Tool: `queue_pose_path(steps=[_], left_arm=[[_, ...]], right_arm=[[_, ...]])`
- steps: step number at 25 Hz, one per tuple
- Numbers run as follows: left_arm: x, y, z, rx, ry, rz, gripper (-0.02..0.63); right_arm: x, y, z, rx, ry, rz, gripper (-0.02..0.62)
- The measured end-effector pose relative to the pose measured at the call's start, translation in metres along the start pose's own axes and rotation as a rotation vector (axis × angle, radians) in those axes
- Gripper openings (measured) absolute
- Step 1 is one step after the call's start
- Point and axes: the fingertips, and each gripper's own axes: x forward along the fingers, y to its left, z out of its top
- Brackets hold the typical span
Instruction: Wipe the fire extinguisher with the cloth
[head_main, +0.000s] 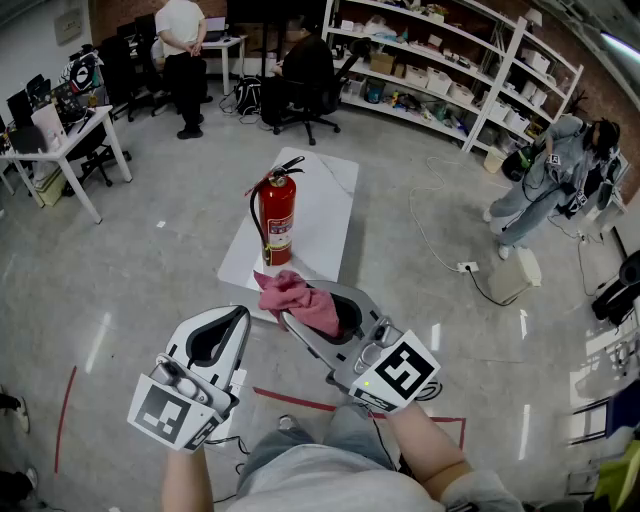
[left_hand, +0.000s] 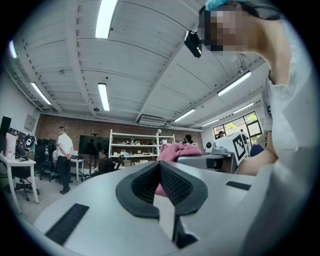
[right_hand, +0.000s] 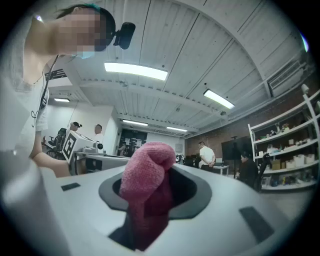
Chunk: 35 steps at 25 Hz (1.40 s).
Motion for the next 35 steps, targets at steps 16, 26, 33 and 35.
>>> queue_pose_path(steps=[16,26,33,35], left_arm=[[0.01,0.001,-0.004,-0.011,-0.013,-0.023,0.008],[0.014,0.015,-0.007,-0.042,-0.044,-0.033,0.008],[0.032,0.024,-0.01,-0.052,-0.05,-0.04,0.008],[0.041,0.023,-0.008,-0.052,-0.046,-0.039,0.008]], right_arm=[[0.001,-0.001,-0.004,-0.013,0.014,0.011,0.144],[0.006,-0.008,-0.008,0.027,0.051,0.007,0.144],[0.004,-0.029,-0.013,-0.079,0.07,-0.04,0.144],[-0.001,-0.041,-0.011,-0.068,0.066,-0.056,0.144]])
